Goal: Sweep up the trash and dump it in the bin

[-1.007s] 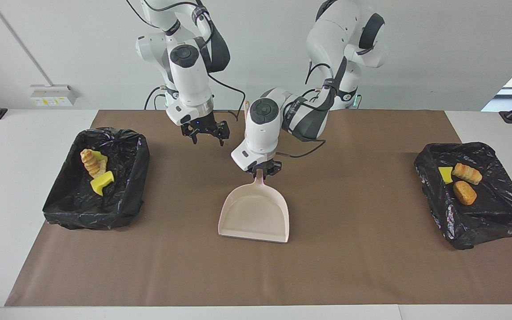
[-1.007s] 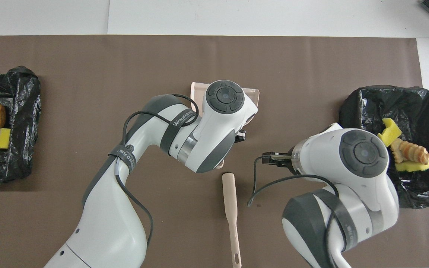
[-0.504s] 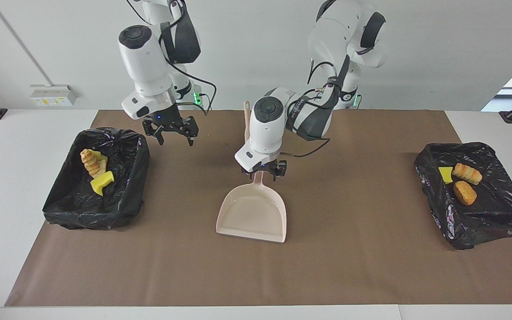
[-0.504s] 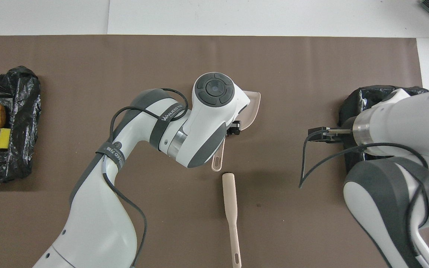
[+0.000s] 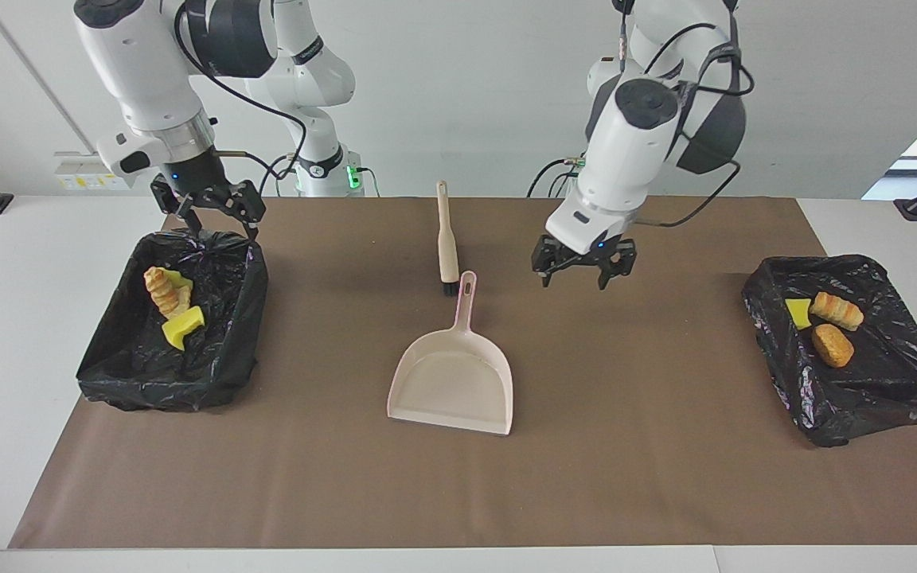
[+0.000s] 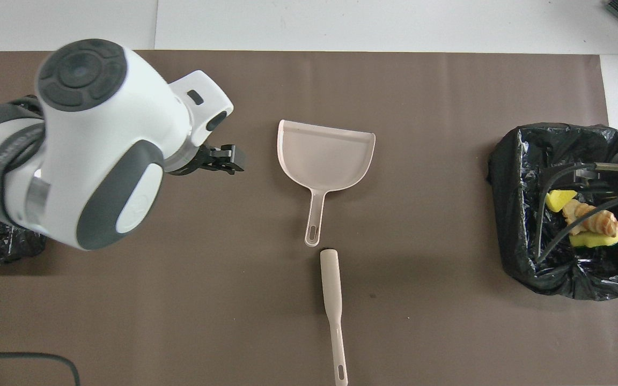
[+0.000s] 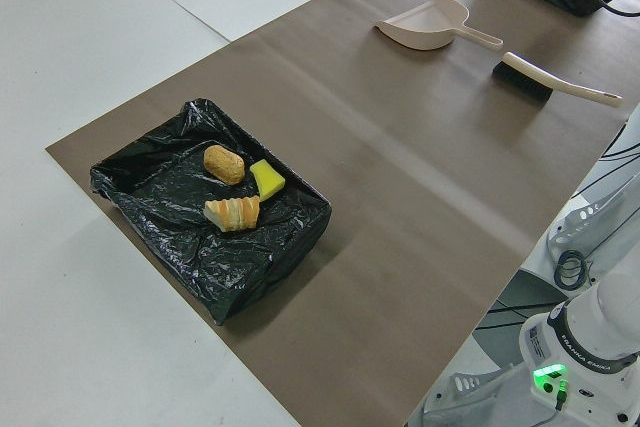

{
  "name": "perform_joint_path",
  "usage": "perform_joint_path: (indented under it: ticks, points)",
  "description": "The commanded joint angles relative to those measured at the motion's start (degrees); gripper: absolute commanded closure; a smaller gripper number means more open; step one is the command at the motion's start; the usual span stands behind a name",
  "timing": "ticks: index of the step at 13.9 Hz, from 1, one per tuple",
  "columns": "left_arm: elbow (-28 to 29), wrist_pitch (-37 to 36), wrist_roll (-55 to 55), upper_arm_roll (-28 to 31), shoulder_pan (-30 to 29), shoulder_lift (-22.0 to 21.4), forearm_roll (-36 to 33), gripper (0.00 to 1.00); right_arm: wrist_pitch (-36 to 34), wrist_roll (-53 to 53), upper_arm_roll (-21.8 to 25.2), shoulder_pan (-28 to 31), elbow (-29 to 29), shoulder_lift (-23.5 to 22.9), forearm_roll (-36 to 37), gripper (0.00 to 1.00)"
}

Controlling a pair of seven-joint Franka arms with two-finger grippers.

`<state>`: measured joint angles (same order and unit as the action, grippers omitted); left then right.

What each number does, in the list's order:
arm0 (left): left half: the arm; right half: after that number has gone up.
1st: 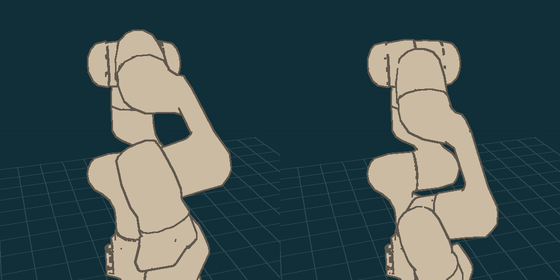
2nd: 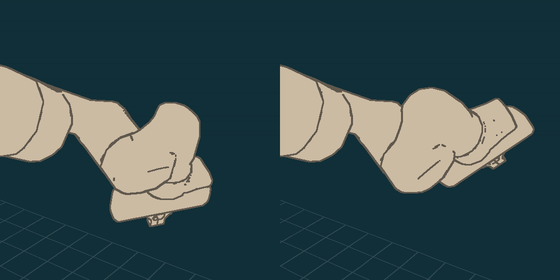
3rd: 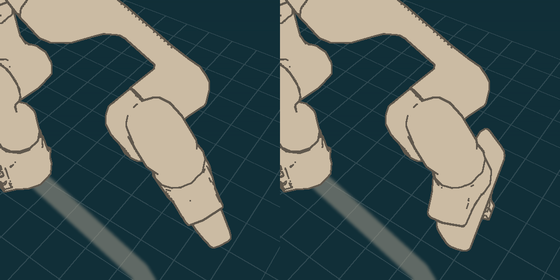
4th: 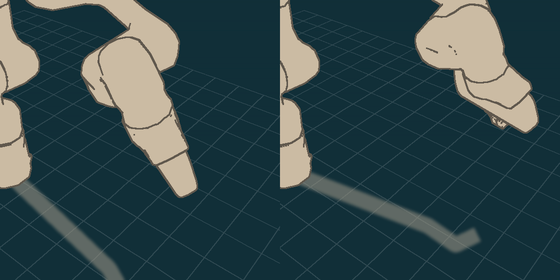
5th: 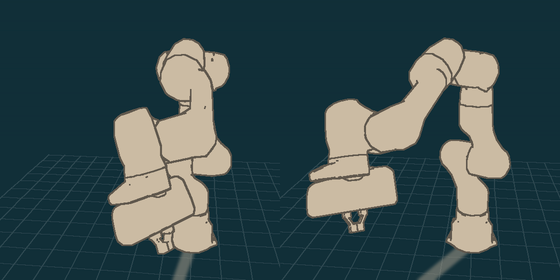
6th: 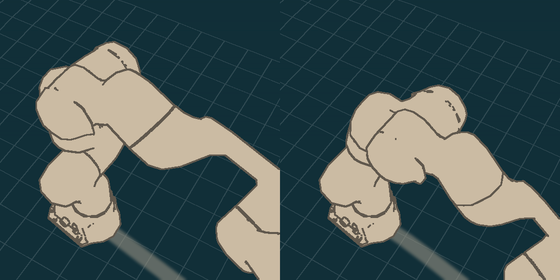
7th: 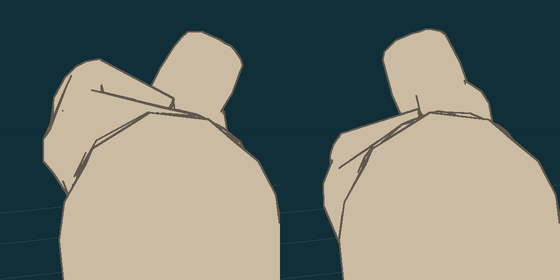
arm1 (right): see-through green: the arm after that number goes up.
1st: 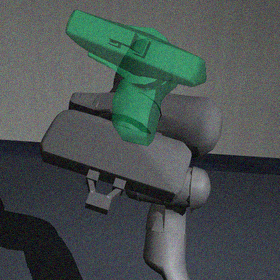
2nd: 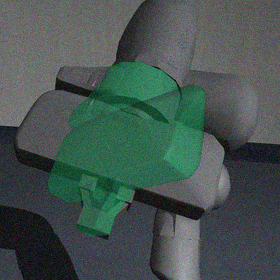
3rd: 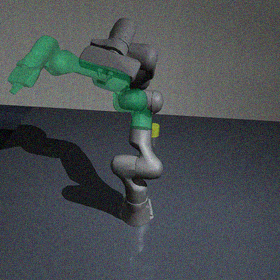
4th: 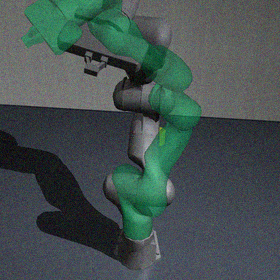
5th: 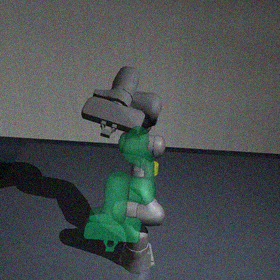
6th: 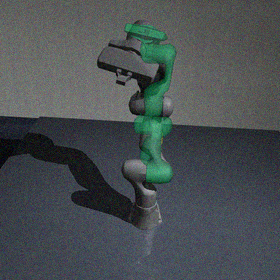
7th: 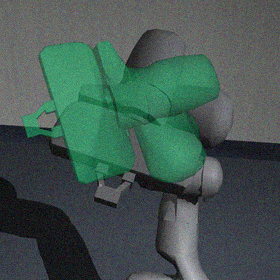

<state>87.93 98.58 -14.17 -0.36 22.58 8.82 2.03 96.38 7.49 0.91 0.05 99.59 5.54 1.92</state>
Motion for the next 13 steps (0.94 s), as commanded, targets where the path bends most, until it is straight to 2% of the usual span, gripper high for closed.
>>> perform_joint_path:
  ticks: [1, 3, 5, 9, 13]
  points:
    - [3.7, -4.6, 9.7, -0.5, -5.6, -8.4, -0.4, 0.00, -8.3, -1.6, 2.1, -0.3, -7.7, -0.6, 1.6, 0.00]
    - [3.2, -9.1, 16.2, -0.3, -9.6, -12.3, -0.5, 0.00, -10.8, -6.2, 5.0, -1.3, -9.2, -0.6, 1.4, 0.00]
    - [0.6, -13.3, 19.6, 0.3, -11.4, -13.0, -3.3, 0.00, -10.2, -6.7, 5.7, -1.8, -7.3, 1.1, 1.3, 0.00]
    - [-7.1, -19.9, 20.2, 1.9, -12.7, -10.6, -2.8, 0.00, -10.1, -6.3, 5.7, -1.6, -6.9, 1.5, 0.4, 0.00]
    - [-15.5, -25.7, 20.2, 1.9, -12.8, -5.5, -2.6, 0.00, -10.1, -6.8, 5.6, -1.5, -6.7, 1.6, 0.0, 0.00]
